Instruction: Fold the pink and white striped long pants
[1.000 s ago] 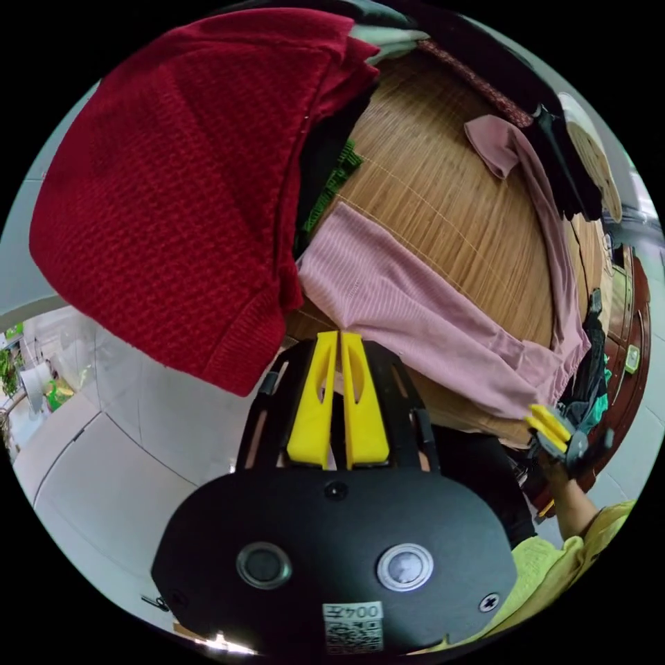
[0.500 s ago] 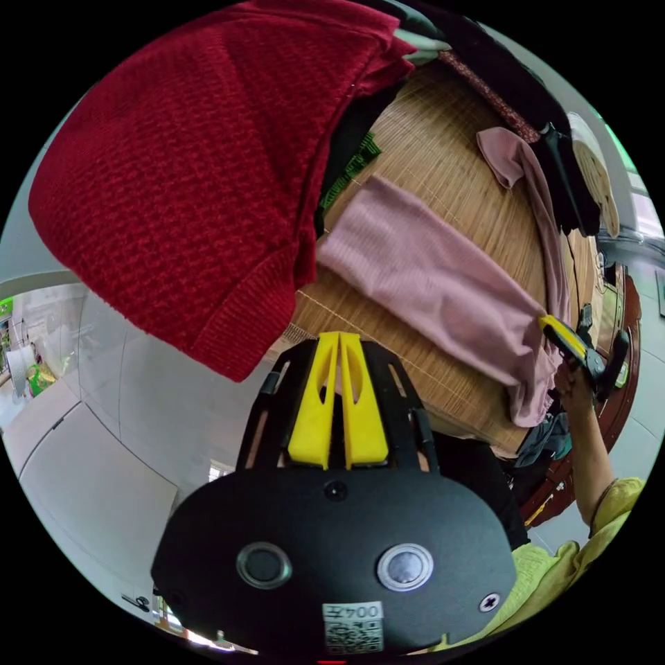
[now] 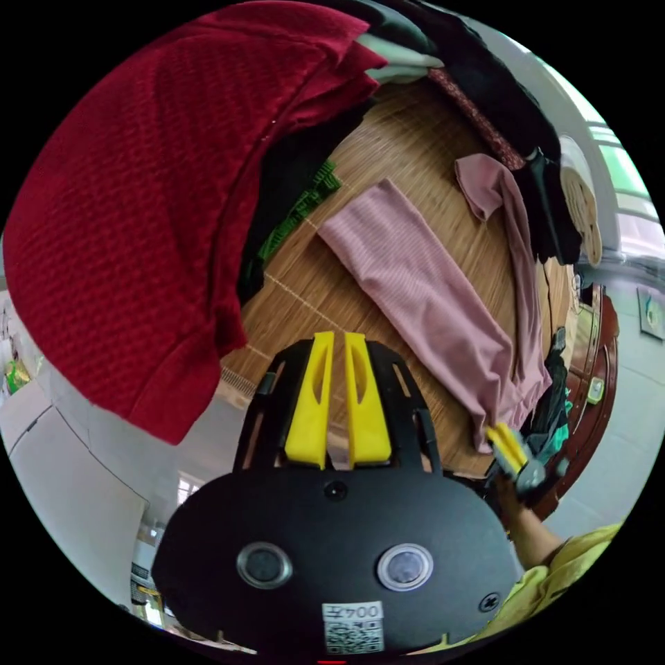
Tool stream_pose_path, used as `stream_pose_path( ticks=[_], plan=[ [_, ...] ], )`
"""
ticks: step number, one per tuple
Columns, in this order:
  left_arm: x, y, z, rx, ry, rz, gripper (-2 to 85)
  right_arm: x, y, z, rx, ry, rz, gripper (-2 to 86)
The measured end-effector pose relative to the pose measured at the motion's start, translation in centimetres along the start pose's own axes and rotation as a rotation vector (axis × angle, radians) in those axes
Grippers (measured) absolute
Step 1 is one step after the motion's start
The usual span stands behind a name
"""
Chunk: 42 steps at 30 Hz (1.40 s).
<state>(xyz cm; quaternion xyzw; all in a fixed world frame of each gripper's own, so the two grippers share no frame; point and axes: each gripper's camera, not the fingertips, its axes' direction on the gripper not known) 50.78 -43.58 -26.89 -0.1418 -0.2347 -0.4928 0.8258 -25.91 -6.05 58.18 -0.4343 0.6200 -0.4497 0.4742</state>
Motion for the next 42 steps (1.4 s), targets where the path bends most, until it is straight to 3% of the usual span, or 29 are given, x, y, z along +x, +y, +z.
stream_pose_path(
  ticks=[5,14,17,21,26,29,32,36,38,40,42],
  plan=[
    [1.4,-3.8,1.8,0.015,-0.003,-0.096,7.4,-2.5,1.5,-0.1,0.027,0.076,-0.068,7.7],
    [4.2,-6.4,3.8,0.054,-0.113,-0.056,2.1,-4.6,3.1,5.9,-0.074,0.186,-0.112,3.8],
    [4.5,-5.1,1.7,0.130,-0.133,-0.045,1.2,-3.5,2.7,5.1,-0.057,0.092,-0.053,1.9],
    [2.5,-0.5,0.6,0.153,-0.356,-0.021,0.9,-6.1,5.3,4.9,-0.056,-0.004,-0.136,2.6],
    [-1.2,1.6,2.3,0.017,-0.327,-0.049,1.2,-2.6,6.1,3.7,0.032,0.012,-0.003,3.4],
    [-1.6,3.1,1.0,0.073,-0.391,-0.028,1.1,2.0,5.7,3.7,0.091,0.071,0.135,0.7],
    [1.1,3.6,-0.3,0.225,-0.341,0.115,0.9,7.0,5.2,5.9,0.113,0.101,0.273,-0.2],
    [6.1,-0.7,3.7,0.200,-0.290,0.340,0.8,8.6,2.4,8.8,0.144,0.052,0.283,-0.6],
    [7.1,-3.4,6.7,0.141,-0.298,0.371,0.7,8.7,1.2,11.5,0.080,0.000,0.306,-0.7],
    [7.1,-5.5,9.6,0.092,-0.340,0.350,0.8,9.5,0.4,15.9,-0.013,0.085,0.377,-0.7],
    [7.2,-7.2,11.0,0.125,-0.337,0.374,0.8,10.4,0.1,17.4,0.034,0.101,0.432,-0.6]
  ],
)
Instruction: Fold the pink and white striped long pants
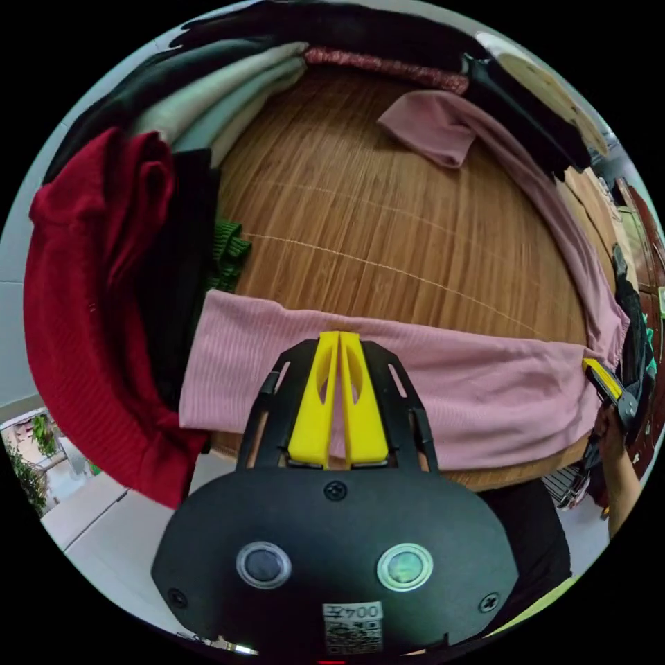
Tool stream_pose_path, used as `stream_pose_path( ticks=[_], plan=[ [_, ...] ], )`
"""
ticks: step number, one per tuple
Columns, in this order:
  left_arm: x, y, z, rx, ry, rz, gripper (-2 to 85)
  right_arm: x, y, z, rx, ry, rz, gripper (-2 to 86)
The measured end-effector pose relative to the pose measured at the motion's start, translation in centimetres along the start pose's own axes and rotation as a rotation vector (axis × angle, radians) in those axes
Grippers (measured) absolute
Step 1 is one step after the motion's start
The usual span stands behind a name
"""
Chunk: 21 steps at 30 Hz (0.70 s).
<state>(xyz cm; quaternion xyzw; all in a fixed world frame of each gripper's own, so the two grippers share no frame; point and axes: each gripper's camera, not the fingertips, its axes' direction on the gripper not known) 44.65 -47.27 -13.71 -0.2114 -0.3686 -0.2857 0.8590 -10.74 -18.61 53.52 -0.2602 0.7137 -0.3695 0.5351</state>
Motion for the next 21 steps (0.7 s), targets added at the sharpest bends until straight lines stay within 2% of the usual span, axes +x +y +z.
stream_pose_path(
  ticks=[7,14,17,20,21],
  plan=[
    [-2.1,-2.1,1.6,0.034,0.080,-0.022,0.7,-0.2,-0.8,4.1,-0.003,0.041,0.005,-0.6],
    [-3.4,-2.3,3.5,0.111,0.094,0.043,0.6,2.0,-0.7,6.5,0.007,-0.054,0.036,-0.7],
    [-4.9,-2.9,4.4,0.117,0.157,-0.007,0.5,3.8,0.6,5.1,0.104,-0.065,0.139,-0.7],
    [-5.6,-3.7,5.2,0.115,0.164,0.004,0.5,7.0,2.5,6.7,0.058,-0.025,0.297,-0.6],
    [-5.4,-4.0,5.5,0.115,0.140,0.032,0.5,8.2,3.1,8.8,-0.013,-0.056,0.320,-0.6]
  ],
)
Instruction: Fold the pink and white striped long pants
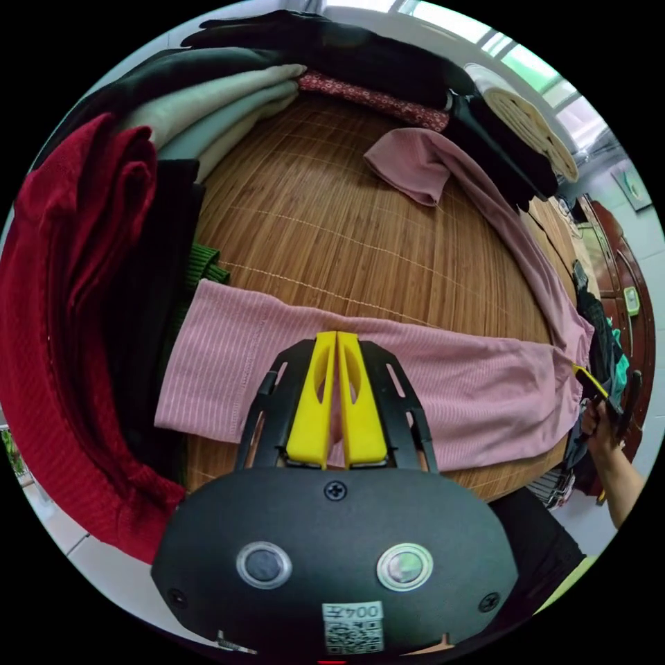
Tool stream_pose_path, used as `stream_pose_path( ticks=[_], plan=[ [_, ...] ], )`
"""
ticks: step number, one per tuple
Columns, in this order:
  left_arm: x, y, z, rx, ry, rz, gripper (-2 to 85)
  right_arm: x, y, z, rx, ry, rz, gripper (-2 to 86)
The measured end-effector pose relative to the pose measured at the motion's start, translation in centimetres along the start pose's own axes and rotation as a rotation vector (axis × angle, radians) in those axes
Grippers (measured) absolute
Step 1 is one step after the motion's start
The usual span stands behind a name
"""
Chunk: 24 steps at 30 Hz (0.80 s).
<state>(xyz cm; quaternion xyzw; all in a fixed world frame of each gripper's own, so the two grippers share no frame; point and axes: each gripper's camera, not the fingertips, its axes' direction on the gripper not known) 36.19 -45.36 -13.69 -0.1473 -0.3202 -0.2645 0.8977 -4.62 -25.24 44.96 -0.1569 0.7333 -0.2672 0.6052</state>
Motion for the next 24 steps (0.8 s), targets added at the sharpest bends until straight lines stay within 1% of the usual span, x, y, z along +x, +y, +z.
stream_pose_path(
  ticks=[1,4,7,9,11,13,15,17,18,19,20,22,24],
  plan=[
    [0.1,-0.2,0.2,0.001,-0.013,0.015,0.6,1.0,0.1,2.5,-0.092,-0.045,-0.003,-0.4],
    [-0.2,-1.0,1.0,0.000,-0.024,0.023,0.7,1.4,-0.9,3.6,-0.086,-0.087,-0.063,0.8],
    [-1.3,-2.2,1.8,-0.032,0.003,0.014,1.1,2.6,-2.3,2.1,0.029,-0.066,-0.076,3.1],
    [-1.5,-3.5,2.3,-0.073,-0.009,0.036,1.3,5.0,-3.6,1.9,0.061,-0.062,-0.001,4.3],
    [-1.0,-4.6,2.3,-0.070,-0.036,0.068,1.7,8.4,-5.2,2.2,0.076,-0.090,0.098,6.1],
    [-0.3,-6.0,1.9,-0.022,-0.068,0.098,2.3,13.1,-8.2,3.0,0.097,-0.103,0.217,8.9],
    [1.0,-8.8,1.8,0.043,-0.107,0.162,4.0,15.9,-11.2,3.6,0.121,-0.095,0.248,10.3],
    [2.0,-11.5,2.6,0.050,-0.145,0.220,6.6,17.1,-14.9,4.5,0.140,-0.055,0.195,11.1],
    [2.7,-13.6,3.6,0.029,-0.176,0.255,9.1,16.6,-17.7,5.5,0.127,-0.023,0.095,11.6],
    [3.1,-14.7,4.1,0.016,-0.195,0.267,9.8,15.5,-20.6,7.1,0.085,0.023,-0.023,12.6],
    [3.8,-16.8,5.4,-0.007,-0.236,0.297,11.2,14.7,-21.9,8.0,0.059,0.047,-0.084,13.1],
    [4.9,-19.8,7.2,-0.029,-0.290,0.338,11.9,11.6,-26.4,11.9,-0.041,0.128,-0.310,13.9],
    [6.2,-23.4,9.5,-0.062,-0.324,0.376,12.5,10.1,-29.0,15.1,-0.138,0.192,-0.435,14.3]
  ],
)
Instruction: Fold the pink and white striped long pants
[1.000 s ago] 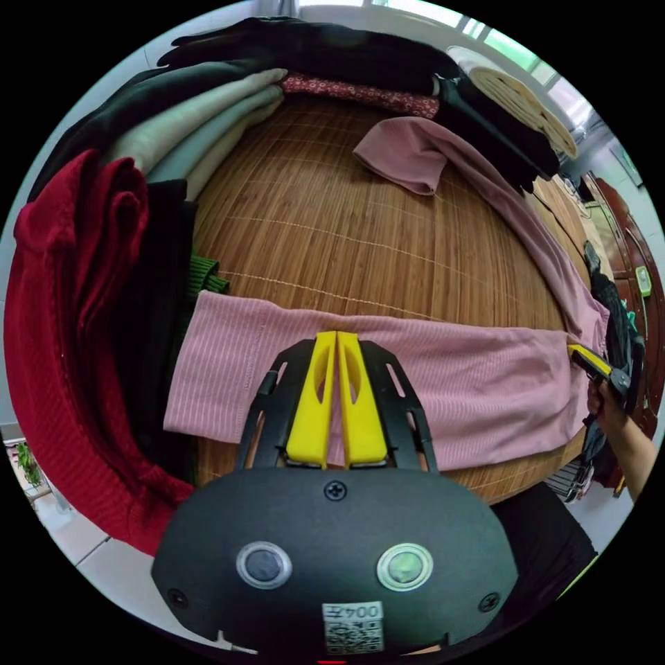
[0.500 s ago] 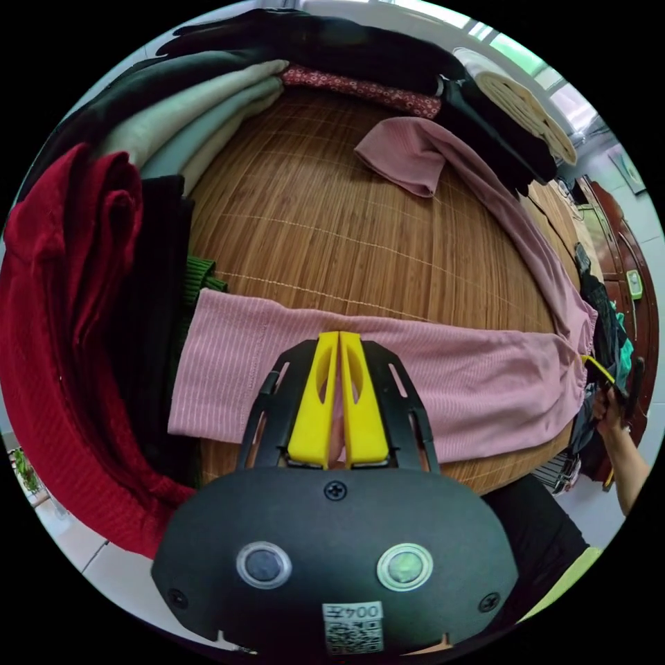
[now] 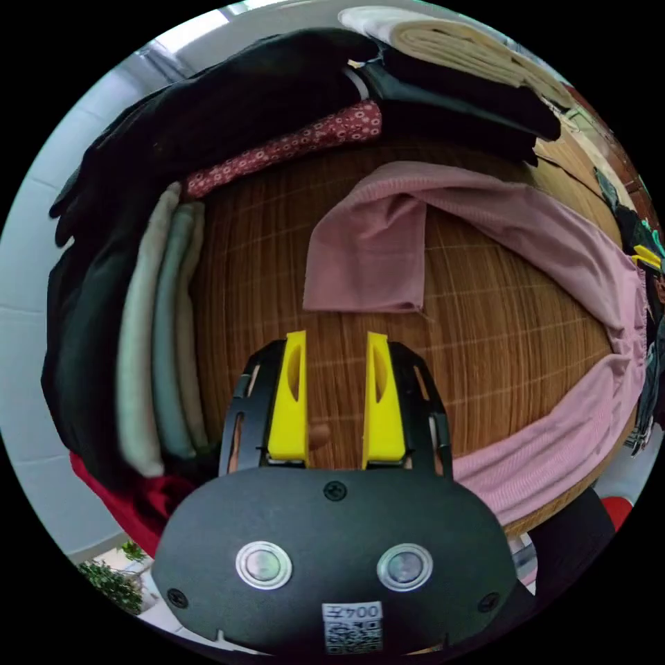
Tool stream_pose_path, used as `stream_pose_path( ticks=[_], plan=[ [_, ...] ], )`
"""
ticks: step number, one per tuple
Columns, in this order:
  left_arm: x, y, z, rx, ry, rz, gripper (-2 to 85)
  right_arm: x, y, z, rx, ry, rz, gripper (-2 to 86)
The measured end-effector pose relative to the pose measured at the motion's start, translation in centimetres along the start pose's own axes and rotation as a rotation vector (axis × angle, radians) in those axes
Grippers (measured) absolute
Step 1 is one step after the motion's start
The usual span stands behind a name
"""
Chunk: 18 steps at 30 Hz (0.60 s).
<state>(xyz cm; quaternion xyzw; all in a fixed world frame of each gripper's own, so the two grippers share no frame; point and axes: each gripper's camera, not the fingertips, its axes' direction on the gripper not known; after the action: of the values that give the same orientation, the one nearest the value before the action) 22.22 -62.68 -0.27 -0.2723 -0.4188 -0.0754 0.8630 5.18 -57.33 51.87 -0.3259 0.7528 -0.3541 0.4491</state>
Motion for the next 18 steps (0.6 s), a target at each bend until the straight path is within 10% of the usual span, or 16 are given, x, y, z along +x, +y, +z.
stream_pose_path(
  ticks=[12,18],
  plan=[
    [-0.1,-10.5,6.4,-0.065,0.042,0.095,4.9,1.7,-9.5,9.5,-0.322,-0.231,-0.124,3.6],
    [-1.7,-14.3,5.9,0.022,-0.228,-0.021,1.0,3.5,-13.0,6.6,-0.185,-0.183,-0.056,2.3]
  ],
)
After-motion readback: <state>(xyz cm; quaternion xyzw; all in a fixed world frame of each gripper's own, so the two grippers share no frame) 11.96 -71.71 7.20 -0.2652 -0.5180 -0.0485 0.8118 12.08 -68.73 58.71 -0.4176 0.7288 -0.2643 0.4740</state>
